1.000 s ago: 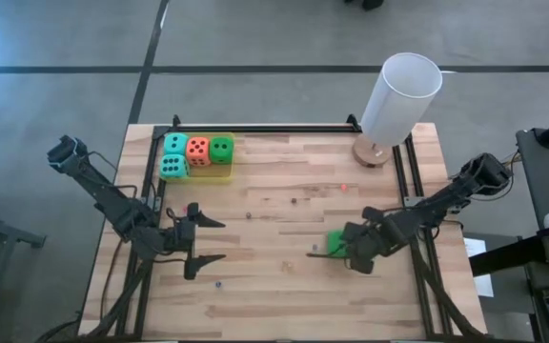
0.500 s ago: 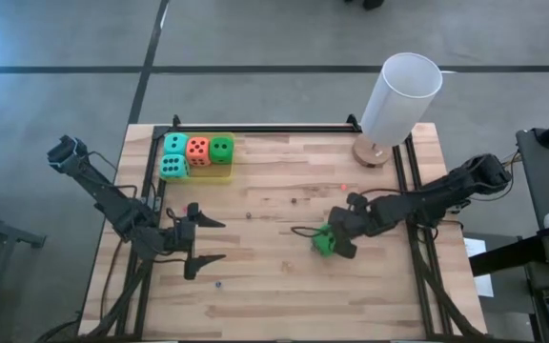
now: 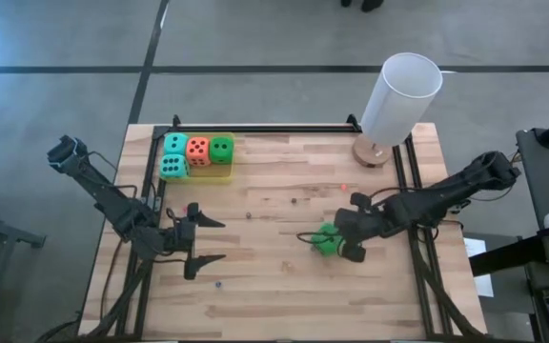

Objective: Pick & Place Dice
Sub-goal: Put the green large die into the yellow container

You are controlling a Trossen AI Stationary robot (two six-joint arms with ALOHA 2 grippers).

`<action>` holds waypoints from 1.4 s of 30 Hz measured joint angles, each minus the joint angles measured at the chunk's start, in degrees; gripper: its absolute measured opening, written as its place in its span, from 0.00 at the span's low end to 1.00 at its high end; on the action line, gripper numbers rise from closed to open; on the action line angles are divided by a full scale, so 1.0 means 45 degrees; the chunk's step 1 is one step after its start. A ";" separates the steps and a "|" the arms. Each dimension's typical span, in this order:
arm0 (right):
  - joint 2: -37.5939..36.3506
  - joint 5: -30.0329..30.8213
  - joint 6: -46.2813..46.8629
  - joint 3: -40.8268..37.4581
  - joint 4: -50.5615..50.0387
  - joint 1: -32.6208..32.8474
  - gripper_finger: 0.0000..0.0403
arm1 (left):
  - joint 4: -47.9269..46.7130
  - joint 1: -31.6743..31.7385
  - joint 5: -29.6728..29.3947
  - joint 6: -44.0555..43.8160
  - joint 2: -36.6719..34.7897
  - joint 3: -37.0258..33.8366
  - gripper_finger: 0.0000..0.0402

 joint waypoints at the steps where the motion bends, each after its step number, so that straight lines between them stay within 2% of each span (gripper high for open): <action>1: -0.0106 0.0041 0.0005 0.0131 0.0019 0.0184 0.07 | -0.0001 -0.0001 -0.0001 0.0019 0.0000 -0.0001 0.98; 9: -0.0088 0.0204 0.0044 0.1210 0.0147 0.1770 0.07 | 0.0004 -0.0001 -0.0001 0.0016 0.0000 -0.0001 0.97; 15: 0.1130 -0.0722 0.0506 0.1668 0.0163 0.2585 0.07 | -0.0005 0.0001 -0.0001 0.0016 0.0000 -0.0001 0.98; 20: 0.2360 -0.1295 0.0851 0.1471 0.0143 0.2666 0.07 | -0.0006 0.0001 -0.0001 0.0016 0.0000 -0.0006 0.98; 27: 0.3225 -0.1230 0.0665 0.1328 0.0170 0.2280 0.07 | -0.0020 0.0001 -0.0001 -0.0027 0.0000 -0.0016 0.97; 32: 0.3565 -0.0691 0.0462 0.1176 0.0137 0.1576 0.07 | -0.0020 0.0001 -0.0001 -0.0028 0.0000 -0.0016 0.98; 42: 0.3977 -0.0121 -0.1456 0.1127 0.0060 -0.0040 0.07 | -0.0059 0.0001 0.0001 -0.0027 0.0005 -0.0023 0.97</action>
